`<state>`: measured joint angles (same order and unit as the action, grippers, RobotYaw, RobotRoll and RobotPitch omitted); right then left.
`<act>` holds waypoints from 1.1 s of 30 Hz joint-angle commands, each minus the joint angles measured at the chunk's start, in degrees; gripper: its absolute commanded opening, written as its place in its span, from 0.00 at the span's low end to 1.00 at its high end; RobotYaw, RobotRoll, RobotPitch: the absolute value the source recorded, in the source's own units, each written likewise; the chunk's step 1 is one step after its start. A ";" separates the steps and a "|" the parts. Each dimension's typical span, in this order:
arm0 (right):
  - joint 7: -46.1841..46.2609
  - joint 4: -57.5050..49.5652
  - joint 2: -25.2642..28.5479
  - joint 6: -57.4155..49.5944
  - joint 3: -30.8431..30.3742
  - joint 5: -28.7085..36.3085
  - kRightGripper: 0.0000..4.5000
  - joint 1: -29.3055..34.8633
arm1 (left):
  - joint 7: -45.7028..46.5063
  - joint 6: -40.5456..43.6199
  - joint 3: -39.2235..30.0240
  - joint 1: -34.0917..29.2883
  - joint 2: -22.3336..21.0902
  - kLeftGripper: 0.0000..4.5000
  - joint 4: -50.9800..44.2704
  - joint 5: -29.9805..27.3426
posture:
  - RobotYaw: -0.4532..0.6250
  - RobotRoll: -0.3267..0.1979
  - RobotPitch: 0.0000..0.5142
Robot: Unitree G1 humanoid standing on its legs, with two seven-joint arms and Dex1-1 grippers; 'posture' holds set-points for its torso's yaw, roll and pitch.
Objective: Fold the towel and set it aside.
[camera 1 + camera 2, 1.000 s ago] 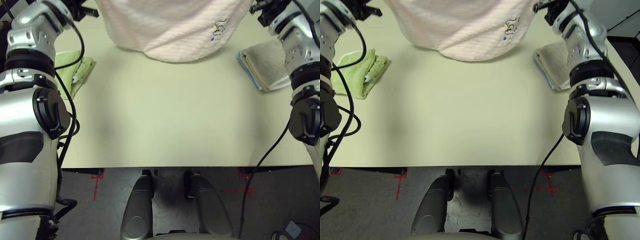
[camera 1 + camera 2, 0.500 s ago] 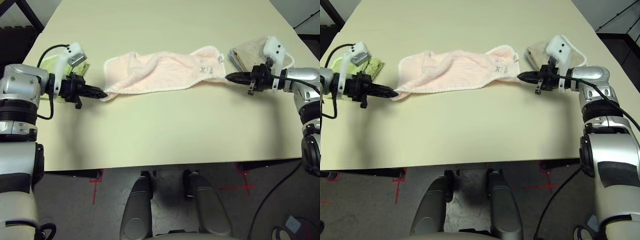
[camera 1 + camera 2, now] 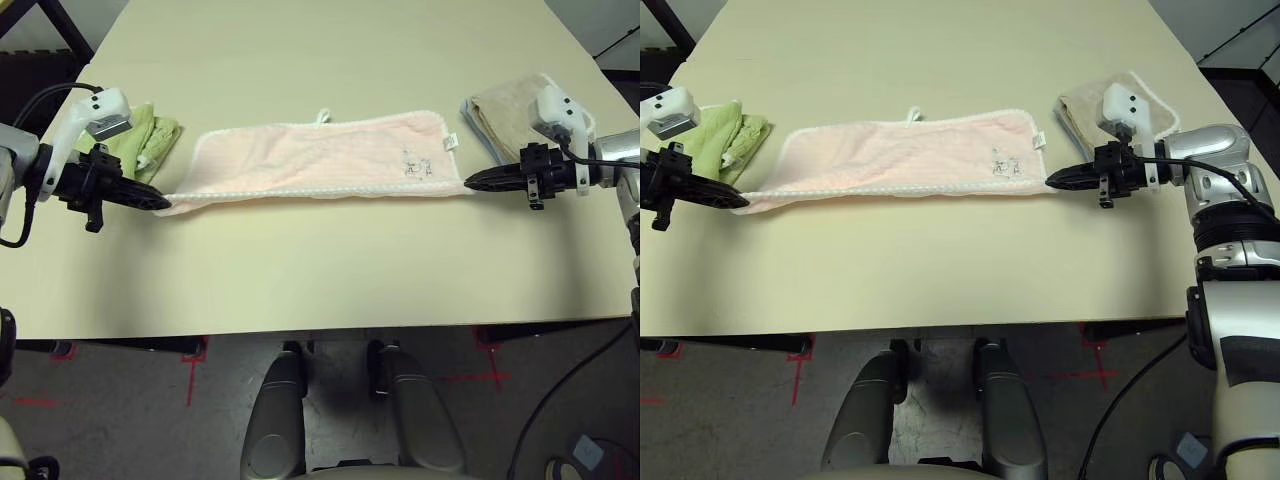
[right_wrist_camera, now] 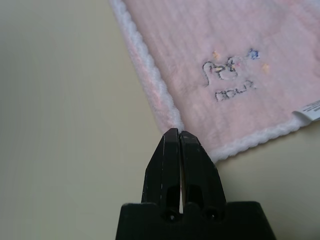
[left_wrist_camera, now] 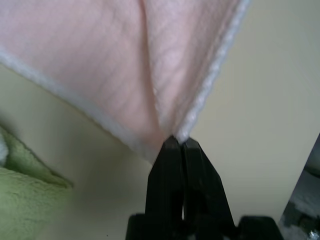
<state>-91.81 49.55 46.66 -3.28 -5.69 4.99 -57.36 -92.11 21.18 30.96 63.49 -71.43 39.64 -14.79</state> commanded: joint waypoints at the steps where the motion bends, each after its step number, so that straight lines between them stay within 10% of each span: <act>1: -0.69 -1.85 4.41 -2.93 -5.54 2.83 0.00 3.03 | -0.39 -1.73 4.98 -0.44 -3.52 0.00 -0.65 -1.94 | 0.42 0.62 0.51; 16: -0.69 -15.99 17.12 -8.45 -22.11 15.01 0.00 10.43 | -0.39 -15.90 8.57 0.01 0.51 0.00 9.25 4.38 | 0.41 0.62 0.52; 33: -0.69 -6.66 13.73 0.15 -22.31 5.03 0.00 2.75 | -0.39 -8.27 18.86 1.32 -7.74 0.00 -1.17 -7.78 | 0.43 0.62 0.50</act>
<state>-92.40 39.13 58.39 -3.52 -26.84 13.91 -55.12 -92.17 13.06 47.78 64.87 -75.19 36.12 -24.65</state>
